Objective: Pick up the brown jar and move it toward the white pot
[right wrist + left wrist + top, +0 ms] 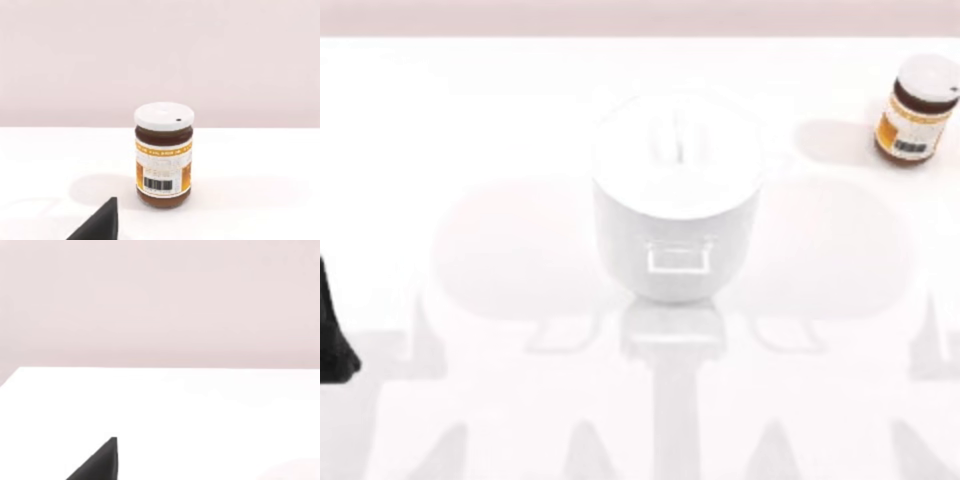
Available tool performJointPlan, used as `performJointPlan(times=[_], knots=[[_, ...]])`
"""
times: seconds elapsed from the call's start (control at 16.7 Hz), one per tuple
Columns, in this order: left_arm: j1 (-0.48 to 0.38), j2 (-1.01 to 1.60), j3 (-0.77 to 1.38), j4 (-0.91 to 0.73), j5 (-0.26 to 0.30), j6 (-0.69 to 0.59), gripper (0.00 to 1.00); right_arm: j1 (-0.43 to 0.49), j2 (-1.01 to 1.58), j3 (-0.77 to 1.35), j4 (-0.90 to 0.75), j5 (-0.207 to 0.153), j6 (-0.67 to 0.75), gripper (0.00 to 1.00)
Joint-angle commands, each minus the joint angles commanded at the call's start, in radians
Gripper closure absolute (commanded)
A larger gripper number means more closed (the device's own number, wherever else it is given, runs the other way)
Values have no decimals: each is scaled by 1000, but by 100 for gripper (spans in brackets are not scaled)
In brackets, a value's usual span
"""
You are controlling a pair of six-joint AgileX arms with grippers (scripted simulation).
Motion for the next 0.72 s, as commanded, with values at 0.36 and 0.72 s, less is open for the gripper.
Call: performJointPlan(times=[0.36,0.72], knots=[[0,0,0,0,0,0,0,-2,97,75,-70,-4,-13,0],[0,0,0,0,0,0,0,-17,525,412,-332,-13,-75,0]])
